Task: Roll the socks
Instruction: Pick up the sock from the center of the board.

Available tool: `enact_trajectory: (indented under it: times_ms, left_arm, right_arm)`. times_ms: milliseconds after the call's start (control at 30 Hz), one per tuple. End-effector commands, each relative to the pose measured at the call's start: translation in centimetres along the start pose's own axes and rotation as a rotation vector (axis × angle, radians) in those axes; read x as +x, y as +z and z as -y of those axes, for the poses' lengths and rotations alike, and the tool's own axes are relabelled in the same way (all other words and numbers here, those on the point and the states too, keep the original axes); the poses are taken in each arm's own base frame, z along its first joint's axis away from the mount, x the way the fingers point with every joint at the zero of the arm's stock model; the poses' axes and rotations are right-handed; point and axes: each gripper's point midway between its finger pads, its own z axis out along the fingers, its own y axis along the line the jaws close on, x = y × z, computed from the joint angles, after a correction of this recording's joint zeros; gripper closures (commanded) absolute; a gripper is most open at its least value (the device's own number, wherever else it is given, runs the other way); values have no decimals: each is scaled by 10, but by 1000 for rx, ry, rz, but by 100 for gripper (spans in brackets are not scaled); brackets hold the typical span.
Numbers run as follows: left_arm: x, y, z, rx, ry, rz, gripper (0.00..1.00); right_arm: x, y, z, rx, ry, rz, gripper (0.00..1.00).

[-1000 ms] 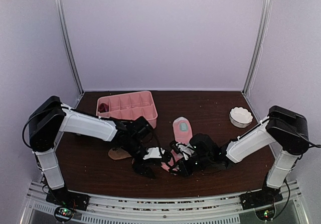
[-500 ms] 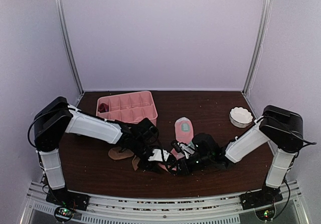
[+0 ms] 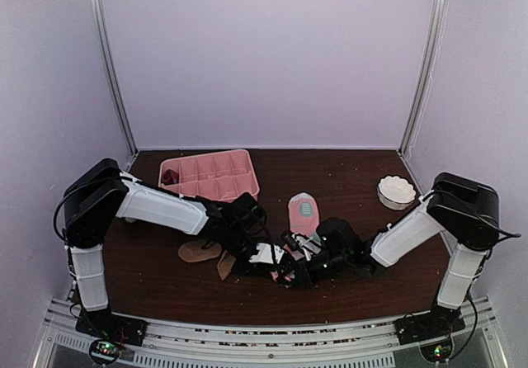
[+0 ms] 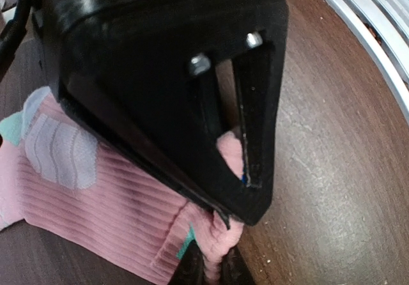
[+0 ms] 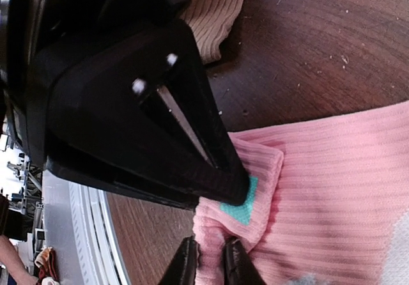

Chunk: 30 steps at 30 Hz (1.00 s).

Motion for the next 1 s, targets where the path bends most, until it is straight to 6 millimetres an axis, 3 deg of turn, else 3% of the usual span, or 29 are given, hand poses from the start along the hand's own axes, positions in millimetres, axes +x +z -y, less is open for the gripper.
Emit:
enact_trajectory:
  times_ms: [0,200,300,333,367,500,600,700,767,867,967]
  left_arm:
    - [6,12,10,42,-18,-30,96]
    - [9,4,24,117,-152,-59,100]
    - [11,-2,33,157,-243,-68,100]
    - [11,-4,35,169,-273,-70,100]
    - [14,-5,39,190,-313,-84,100]
    - [12,-9,49,260,-425,-108,100]
    - [8,-11,51,284,-478,-101,100]
    - [3,-12,53,314,-515,-102,100]
    - [2,-10,53,330,-531,-107,100]
    - [5,-6,51,346,-556,-134,100]
    - [5,1,48,370,-593,-153,100]
  right_arm:
    - [67,-11,44,171,108,-192,76]
    - [39,-38,45,274,-11,-13,51]
    - [25,-55,43,361,-108,66,30]
    - [21,-60,41,386,-140,86,9]
    - [18,-64,39,412,-175,103,1]
    - [4,-84,36,566,-289,163,0]
    - [-13,-110,38,694,-298,274,1]
    - [-29,-149,44,795,-190,475,0]
    - [-29,-169,53,839,-102,570,0]
    - [-23,-168,44,718,-109,621,0]
    - [-15,-147,23,615,-264,527,1]
